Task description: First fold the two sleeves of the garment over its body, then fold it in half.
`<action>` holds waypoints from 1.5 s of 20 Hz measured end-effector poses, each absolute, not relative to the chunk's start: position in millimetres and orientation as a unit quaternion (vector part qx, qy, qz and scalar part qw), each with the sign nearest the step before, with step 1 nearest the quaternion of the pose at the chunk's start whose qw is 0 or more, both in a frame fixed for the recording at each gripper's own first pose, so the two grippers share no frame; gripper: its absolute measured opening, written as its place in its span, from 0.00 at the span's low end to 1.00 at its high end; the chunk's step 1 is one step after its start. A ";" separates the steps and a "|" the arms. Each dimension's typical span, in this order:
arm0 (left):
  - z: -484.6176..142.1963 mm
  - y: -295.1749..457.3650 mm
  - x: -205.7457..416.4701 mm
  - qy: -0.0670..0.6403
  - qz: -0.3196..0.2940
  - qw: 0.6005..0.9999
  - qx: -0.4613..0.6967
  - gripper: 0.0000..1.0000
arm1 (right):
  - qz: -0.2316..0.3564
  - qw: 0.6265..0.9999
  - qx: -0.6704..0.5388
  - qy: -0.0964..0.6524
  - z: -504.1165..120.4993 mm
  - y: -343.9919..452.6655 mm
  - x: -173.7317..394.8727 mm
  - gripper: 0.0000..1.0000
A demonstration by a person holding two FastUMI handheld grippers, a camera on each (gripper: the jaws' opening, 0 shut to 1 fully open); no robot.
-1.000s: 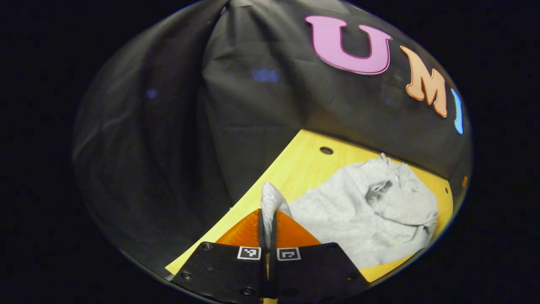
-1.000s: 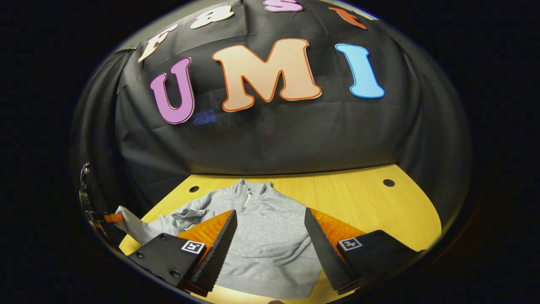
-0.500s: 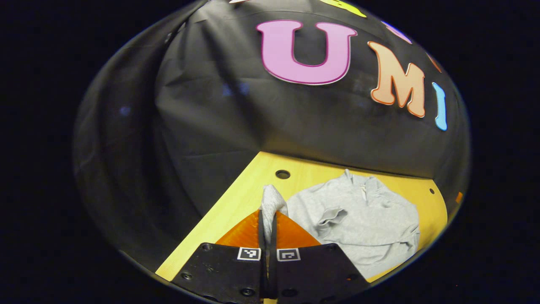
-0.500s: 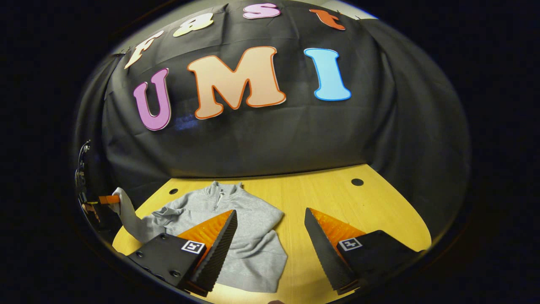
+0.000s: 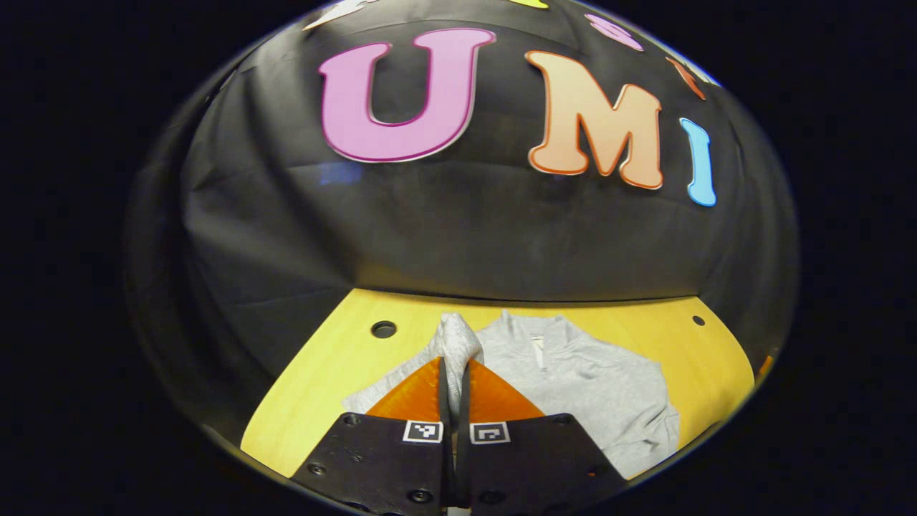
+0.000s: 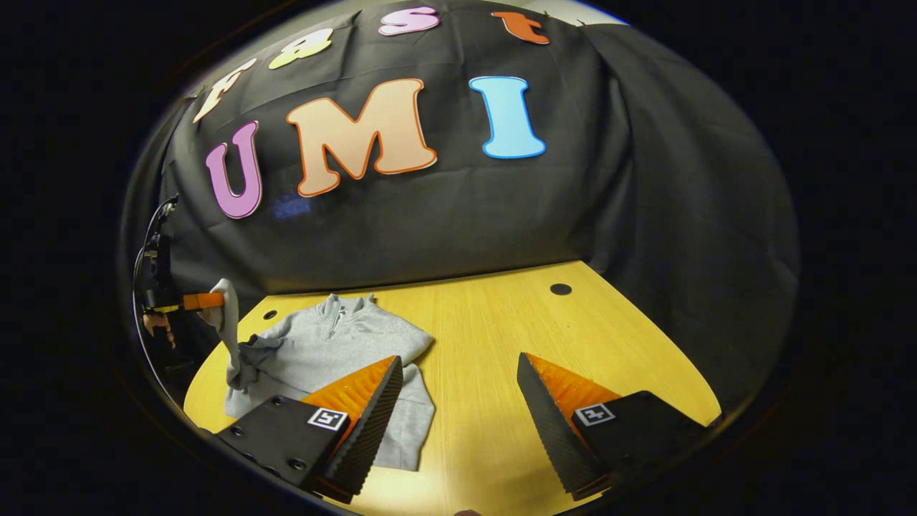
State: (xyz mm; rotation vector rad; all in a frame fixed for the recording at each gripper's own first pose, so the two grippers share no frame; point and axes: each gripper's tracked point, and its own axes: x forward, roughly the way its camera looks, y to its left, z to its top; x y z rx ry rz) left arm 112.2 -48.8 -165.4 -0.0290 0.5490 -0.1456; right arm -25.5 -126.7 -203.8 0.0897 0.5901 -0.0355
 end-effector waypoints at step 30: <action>-216.8 -289.0 94.4 0.307 -0.178 0.935 -0.014 0.79 | -0.011 0.949 0.064 0.309 -218.2 -188.8 -58.6 0.96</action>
